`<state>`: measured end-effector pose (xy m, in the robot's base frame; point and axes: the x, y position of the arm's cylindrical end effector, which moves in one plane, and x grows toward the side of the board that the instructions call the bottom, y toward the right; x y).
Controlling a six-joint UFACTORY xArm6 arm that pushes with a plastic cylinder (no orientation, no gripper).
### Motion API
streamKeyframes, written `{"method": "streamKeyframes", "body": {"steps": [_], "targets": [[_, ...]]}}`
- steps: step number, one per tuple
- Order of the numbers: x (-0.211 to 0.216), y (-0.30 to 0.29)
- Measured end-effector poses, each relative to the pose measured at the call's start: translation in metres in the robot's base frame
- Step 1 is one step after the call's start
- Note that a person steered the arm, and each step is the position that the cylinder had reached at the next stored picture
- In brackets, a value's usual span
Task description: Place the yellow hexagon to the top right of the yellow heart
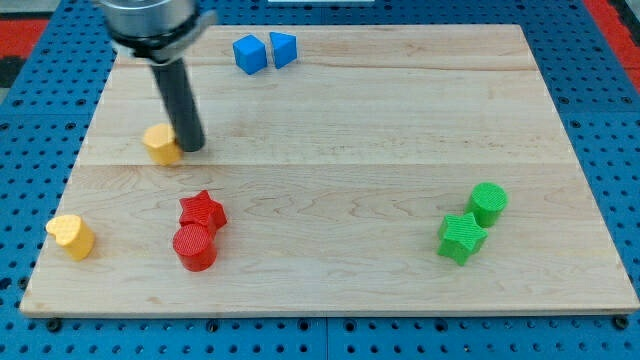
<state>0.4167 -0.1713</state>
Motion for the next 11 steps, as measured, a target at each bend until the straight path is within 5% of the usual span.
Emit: {"method": "streamKeyframes", "body": {"steps": [4,5,6,8,11], "targets": [[-0.001,-0.003],[-0.064,0.011],[-0.03,-0.04],[0.049,-0.051],[0.034,-0.031]]}}
